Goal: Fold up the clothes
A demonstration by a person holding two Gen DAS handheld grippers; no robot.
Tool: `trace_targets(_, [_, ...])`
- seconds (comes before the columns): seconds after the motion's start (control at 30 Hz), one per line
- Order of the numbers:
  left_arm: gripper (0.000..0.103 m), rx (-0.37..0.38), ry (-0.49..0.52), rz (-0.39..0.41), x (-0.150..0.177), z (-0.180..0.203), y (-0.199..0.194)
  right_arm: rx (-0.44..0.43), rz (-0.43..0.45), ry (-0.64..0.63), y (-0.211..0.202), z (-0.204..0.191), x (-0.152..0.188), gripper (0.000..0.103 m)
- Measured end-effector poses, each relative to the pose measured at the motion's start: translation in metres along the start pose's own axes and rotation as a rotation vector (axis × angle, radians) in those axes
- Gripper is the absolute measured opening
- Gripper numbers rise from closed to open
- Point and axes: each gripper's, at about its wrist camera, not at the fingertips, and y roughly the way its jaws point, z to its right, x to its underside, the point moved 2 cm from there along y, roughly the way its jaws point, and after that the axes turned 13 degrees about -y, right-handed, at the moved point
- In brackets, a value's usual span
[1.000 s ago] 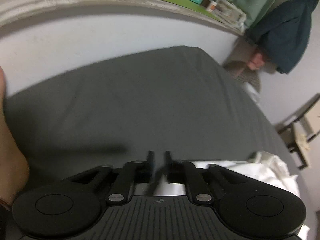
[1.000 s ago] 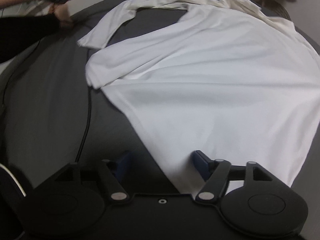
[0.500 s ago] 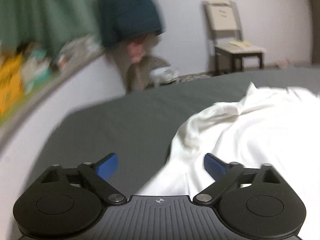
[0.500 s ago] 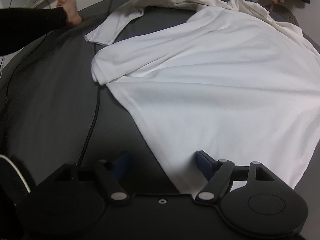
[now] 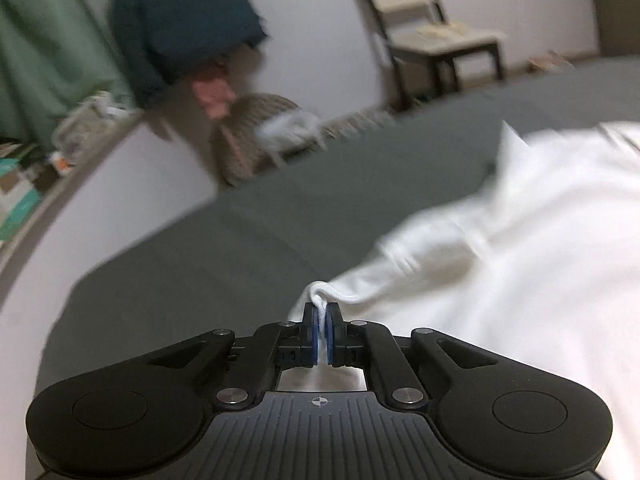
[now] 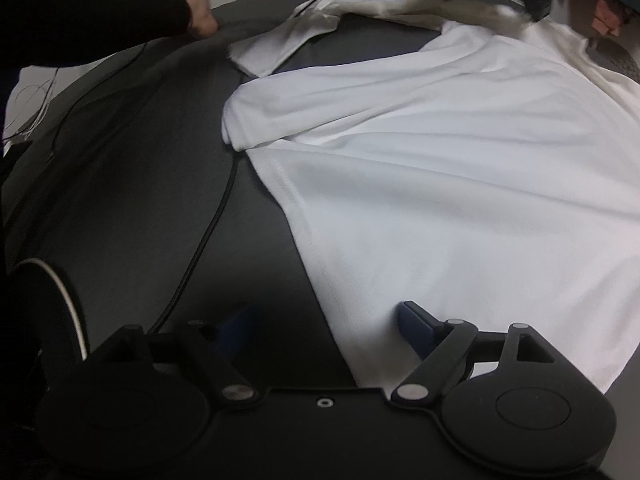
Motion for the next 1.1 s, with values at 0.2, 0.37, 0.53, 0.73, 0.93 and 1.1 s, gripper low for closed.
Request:
trace_targets(0.2, [0.005, -0.079, -0.123, -0.017, -0.022, -0.012, 0.039, -0.030, 0.105, 0.122, -0.041, 0.063, -0.023, 0.062])
trace_targets(0.37, [0.006, -0.083, -0.091, -0.069, -0.006, -0.002, 0.046, 0.314, 0.212, 0.335, -0.078, 0.219, -0.051, 0.070])
trace_targets(0.53, [0.067, 0.001, -0.269, -0.032, 0.008, -0.027, 0.016, 0.605, 0.125, 0.361, -0.061, 0.362, -0.082, 0.062])
trace_targets(0.73, [0.085, 0.156, -0.263, 0.036, 0.020, -0.046, -0.005, 0.628, 0.002, 0.357, -0.023, 0.441, -0.107, 0.050])
trace_targets(0.93, [0.084, 0.202, -0.179, -0.036, 0.028, -0.052, -0.006, 0.617, -0.077, 0.282, 0.028, 0.455, -0.118, 0.050])
trace_targets(1.1, [0.053, 0.220, -0.207, -0.097, 0.027, -0.063, 0.010, 0.559, -0.024, 0.331, 0.047, 0.460, -0.122, 0.007])
